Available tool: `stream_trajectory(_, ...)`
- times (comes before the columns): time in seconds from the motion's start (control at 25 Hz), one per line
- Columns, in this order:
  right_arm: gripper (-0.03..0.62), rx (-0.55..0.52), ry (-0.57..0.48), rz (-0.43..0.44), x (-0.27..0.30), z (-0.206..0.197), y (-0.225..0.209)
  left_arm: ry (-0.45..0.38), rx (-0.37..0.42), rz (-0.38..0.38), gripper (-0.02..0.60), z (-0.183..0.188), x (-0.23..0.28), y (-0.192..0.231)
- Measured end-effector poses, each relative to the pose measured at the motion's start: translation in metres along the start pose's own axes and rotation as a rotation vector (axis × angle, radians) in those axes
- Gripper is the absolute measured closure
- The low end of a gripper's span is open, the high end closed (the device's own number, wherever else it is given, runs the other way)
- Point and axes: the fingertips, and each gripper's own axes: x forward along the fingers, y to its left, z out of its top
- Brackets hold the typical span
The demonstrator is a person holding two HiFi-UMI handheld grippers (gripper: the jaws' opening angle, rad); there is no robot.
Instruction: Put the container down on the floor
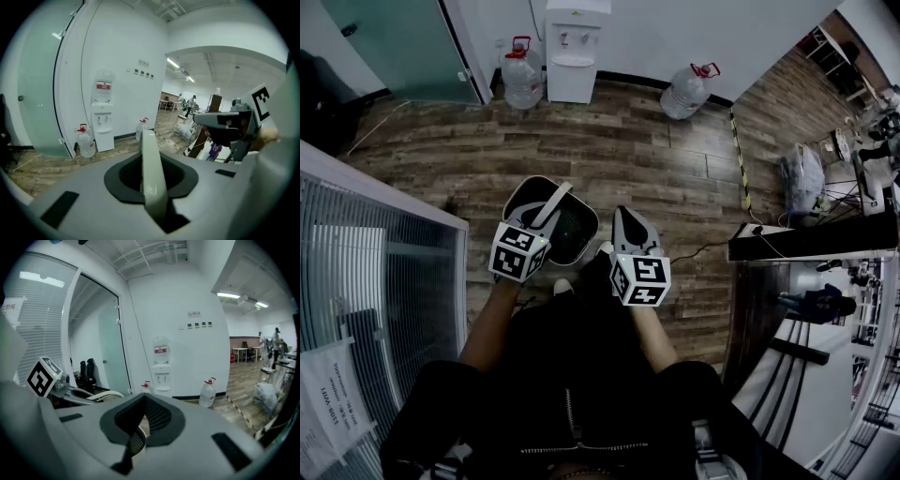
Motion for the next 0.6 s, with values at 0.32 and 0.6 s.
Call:
stream_trajectory(0.32, 0.585, 0.019, -0.025, 0.037, -0.0006, -0.0012, 0.0037, 0.002, -0.008, 0.003, 0.511, -0.0023, 0.0020, -0.0030)
stream_trajectory(0.6, 0.585, 0.025, -0.017, 0.030, -0.0037, -0.0061, 0.0027, 0.000, -0.007, -0.004, 0.511, -0.0032, 0.0032, -0.0071)
